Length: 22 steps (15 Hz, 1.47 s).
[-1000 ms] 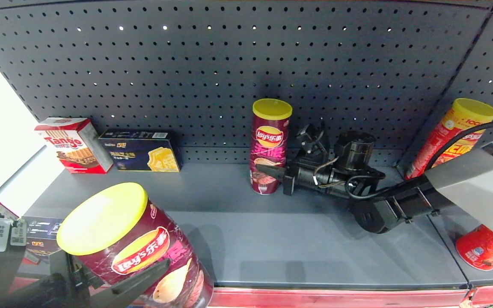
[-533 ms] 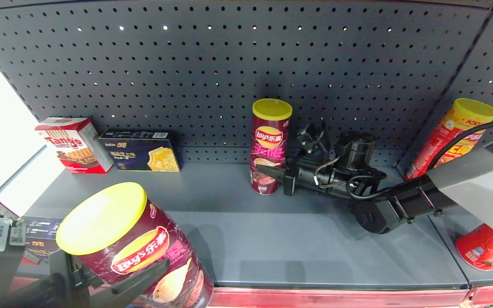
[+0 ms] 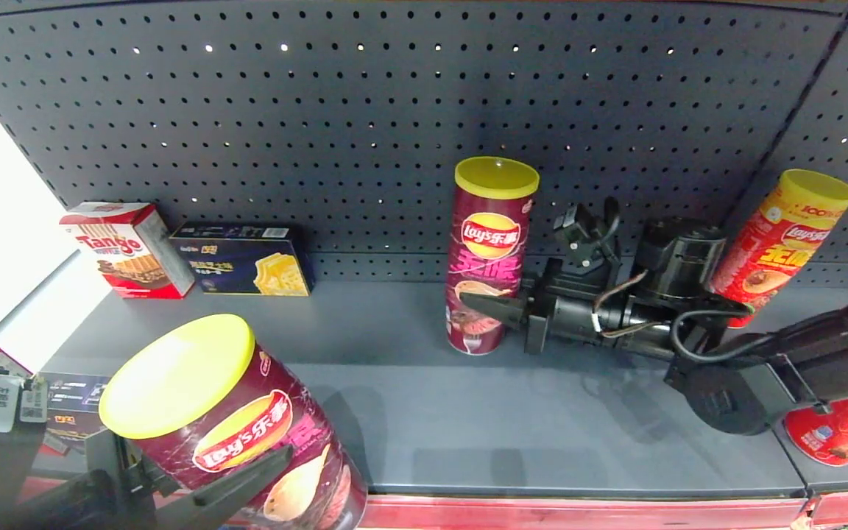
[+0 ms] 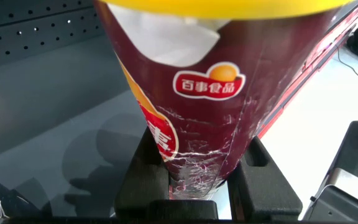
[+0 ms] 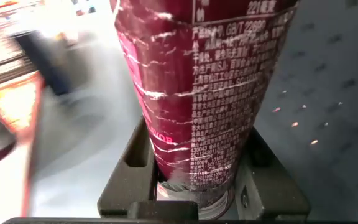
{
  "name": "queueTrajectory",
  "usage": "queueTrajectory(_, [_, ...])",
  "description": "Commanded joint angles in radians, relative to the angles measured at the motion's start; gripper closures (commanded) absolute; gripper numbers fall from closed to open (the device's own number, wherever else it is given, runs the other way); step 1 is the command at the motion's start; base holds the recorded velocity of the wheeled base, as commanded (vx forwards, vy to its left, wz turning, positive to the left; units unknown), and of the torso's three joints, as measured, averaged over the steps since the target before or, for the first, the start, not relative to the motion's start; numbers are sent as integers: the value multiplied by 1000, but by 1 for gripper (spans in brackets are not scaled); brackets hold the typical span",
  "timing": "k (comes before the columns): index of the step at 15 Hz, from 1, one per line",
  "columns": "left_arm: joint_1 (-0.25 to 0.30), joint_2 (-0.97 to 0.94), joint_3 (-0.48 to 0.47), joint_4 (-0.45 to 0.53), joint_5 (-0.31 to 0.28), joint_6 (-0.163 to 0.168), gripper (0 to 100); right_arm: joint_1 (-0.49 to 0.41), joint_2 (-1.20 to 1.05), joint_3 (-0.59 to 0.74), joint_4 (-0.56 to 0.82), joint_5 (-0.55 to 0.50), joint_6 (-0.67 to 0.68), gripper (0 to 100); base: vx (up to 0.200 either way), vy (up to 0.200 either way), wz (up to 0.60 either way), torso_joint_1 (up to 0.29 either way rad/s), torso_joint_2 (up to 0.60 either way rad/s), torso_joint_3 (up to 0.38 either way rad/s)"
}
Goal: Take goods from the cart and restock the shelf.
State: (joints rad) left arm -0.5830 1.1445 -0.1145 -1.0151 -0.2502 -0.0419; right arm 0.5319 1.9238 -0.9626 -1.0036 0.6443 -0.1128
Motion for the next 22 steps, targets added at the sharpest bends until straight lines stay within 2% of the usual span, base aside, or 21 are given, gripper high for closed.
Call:
queueTrajectory(1, [0,8,-4,0,0,-1,100,31,-154,168,-39,14,-19,100,0,0,0,0,0,0])
queueTrajectory(7, [15,8,-2,3,0,-1,100,65,-164,519,-311,21,-48,100,0,0,0,0,0,0])
queueTrajectory(9, [17,8,-1,3,2,-1,100,65,-141,564,-346,43,-50,100,0,0,0,0,0,0])
queueTrajectory(18, [28,9,-1,3,0,-1,100,16,-65,550,-377,41,-51,100,0,0,0,0,0,0])
queueTrajectory(19, [28,9,-1,3,0,-1,100,17,-63,548,-377,38,-51,0,0,0,0,0,0,0])
queueTrajectory(22, [26,8,1,3,0,0,100,14,-78,565,-402,34,-51,0,0,0,0,0,0,0])
